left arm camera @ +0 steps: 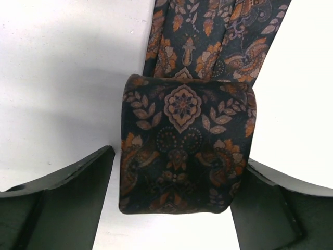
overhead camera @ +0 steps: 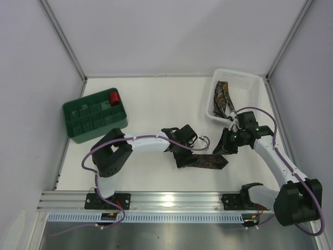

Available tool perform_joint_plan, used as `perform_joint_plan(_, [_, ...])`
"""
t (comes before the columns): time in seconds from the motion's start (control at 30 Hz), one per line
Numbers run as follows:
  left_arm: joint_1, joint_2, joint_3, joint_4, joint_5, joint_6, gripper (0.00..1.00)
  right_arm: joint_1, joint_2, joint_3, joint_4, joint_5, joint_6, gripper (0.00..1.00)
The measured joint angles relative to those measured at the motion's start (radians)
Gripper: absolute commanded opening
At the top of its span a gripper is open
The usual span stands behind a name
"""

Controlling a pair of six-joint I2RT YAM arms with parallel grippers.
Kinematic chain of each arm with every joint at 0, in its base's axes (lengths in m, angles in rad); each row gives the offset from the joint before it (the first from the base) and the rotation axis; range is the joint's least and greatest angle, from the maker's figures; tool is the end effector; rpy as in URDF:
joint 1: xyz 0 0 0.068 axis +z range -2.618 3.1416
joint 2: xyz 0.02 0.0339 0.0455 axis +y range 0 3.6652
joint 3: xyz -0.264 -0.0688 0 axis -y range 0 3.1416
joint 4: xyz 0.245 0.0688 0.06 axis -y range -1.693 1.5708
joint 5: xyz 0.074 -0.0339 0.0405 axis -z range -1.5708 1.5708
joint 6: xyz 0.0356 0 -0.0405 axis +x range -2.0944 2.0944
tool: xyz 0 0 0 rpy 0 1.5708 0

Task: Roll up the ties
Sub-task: Roll the tie

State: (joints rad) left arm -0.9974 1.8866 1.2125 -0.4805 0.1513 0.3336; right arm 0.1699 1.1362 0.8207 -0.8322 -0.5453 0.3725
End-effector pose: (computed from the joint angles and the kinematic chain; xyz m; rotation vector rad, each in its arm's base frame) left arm 0.1989 -0.3179 0.1585 1.7459 2.1523 -0.3892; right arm 0.1972 0.0526 0.2387 0.1136 2.7473 0.8973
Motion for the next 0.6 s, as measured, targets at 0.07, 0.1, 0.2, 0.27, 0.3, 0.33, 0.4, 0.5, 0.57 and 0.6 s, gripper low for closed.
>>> perform_joint_plan(0.07, [0.0,-0.004,-0.005,0.005,0.002,0.001,0.82,0.0,0.0,0.0,0.0,-0.001,0.0,0.08])
perform_joint_plan(0.1, [0.0,-0.005,-0.007,0.006,0.002,0.0,0.77,0.0,0.0,0.0,0.0,-0.002,0.0,0.08])
perform_joint_plan(0.2, [0.003,-0.005,-0.008,0.006,0.005,-0.001,0.63,0.0,0.0,0.0,0.0,-0.002,0.0,0.08])
perform_joint_plan(0.27, [0.005,-0.005,-0.008,0.007,0.005,-0.001,0.58,0.0,0.0,0.0,0.0,-0.002,0.0,0.08])
perform_joint_plan(0.3, [0.006,-0.005,-0.009,0.007,0.006,-0.002,0.54,0.0,0.0,0.0,0.0,-0.003,0.0,0.08])
perform_joint_plan(0.33, [0.006,-0.005,-0.009,0.008,0.006,-0.002,0.52,0.0,0.0,0.0,0.0,-0.003,0.0,0.08])
perform_joint_plan(0.4, [0.009,-0.005,-0.009,0.008,0.005,-0.002,0.5,0.0,0.0,0.0,0.0,-0.003,0.0,0.08])
perform_joint_plan(0.5, [0.01,-0.005,-0.009,0.008,0.005,-0.002,0.64,0.0,0.0,-0.002,0.0,-0.005,0.0,0.08])
perform_joint_plan(0.57, [0.01,-0.006,-0.009,0.006,0.01,-0.003,0.71,0.0,0.0,-0.003,0.001,-0.005,0.0,0.08])
perform_joint_plan(0.6, [0.01,-0.008,-0.01,0.003,0.011,-0.003,0.74,0.0,0.0,-0.004,0.001,-0.005,0.0,0.08])
